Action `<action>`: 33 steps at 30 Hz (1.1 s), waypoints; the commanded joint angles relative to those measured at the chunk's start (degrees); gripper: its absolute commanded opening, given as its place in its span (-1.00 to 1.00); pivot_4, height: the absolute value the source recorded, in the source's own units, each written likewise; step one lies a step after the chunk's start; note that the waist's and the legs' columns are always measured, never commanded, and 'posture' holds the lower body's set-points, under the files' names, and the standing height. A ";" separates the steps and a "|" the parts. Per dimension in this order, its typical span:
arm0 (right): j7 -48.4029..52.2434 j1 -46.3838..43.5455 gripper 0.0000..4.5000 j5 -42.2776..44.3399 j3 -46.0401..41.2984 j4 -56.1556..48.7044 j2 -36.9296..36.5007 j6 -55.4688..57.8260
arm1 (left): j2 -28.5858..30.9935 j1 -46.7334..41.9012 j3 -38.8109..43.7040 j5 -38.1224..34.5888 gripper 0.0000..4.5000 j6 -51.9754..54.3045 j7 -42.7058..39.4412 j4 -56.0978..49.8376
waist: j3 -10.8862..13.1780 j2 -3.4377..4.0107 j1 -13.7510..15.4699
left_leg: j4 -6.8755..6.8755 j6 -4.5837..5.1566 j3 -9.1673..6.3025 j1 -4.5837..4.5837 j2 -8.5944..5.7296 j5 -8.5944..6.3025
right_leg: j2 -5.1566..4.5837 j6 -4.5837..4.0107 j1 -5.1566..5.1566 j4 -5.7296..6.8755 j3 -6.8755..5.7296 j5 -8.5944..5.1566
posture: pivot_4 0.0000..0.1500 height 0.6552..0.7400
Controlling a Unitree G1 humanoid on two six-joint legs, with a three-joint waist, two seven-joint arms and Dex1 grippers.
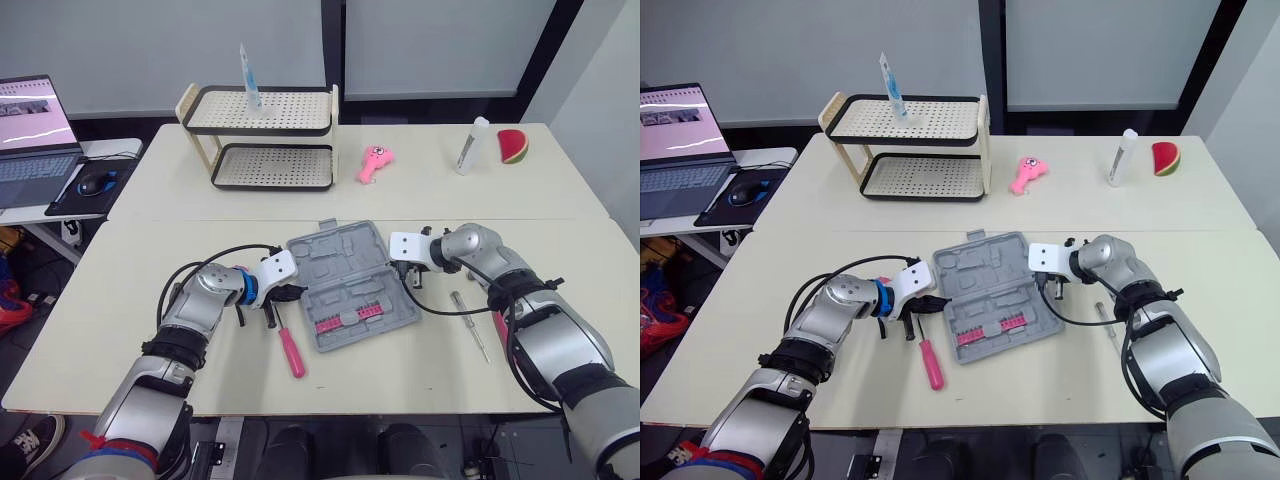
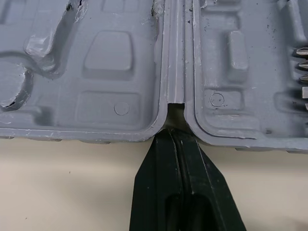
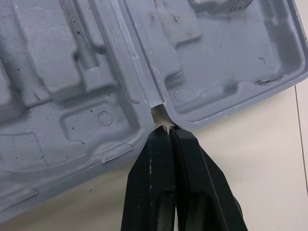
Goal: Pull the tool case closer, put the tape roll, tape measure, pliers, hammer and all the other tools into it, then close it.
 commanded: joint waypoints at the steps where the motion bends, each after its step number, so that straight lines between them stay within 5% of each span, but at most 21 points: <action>1: 6.12 2.12 -0.99 0.35 1.14 -4.30 -0.59 1.08 | -2.00 -1.83 -1.83 -0.20 -1.00 -2.01 -1.54 -0.98 | 0.00 0.00 0.09 | 0.00 0.00 -0.01 0.00 0.00 0.00 | 0.00 0.00 0.00 0.00 -0.01 0.00 | 1.00 1.00; 14: 21.44 20.99 -0.99 7.03 -1.11 -42.88 -8.99 23.43 | -2.85 0.79 -7.76 0.38 -1.00 1.14 -10.61 -8.74 | -0.03 -0.03 1.25 | 0.02 0.01 -0.04 0.00 -0.01 -0.01 | 0.00 0.00 0.08 -0.06 -0.01 0.00 | 1.00 1.00; 33: 21.77 38.87 -0.99 10.60 -4.12 -69.48 -15.37 40.49 | -0.91 10.07 -14.07 1.61 -1.00 8.38 -15.88 -24.89 | -0.09 -0.07 2.77 | 0.00 0.04 -0.03 0.03 -0.02 -0.02 | 0.00 0.00 0.23 -0.28 0.05 0.00 | 1.00 1.00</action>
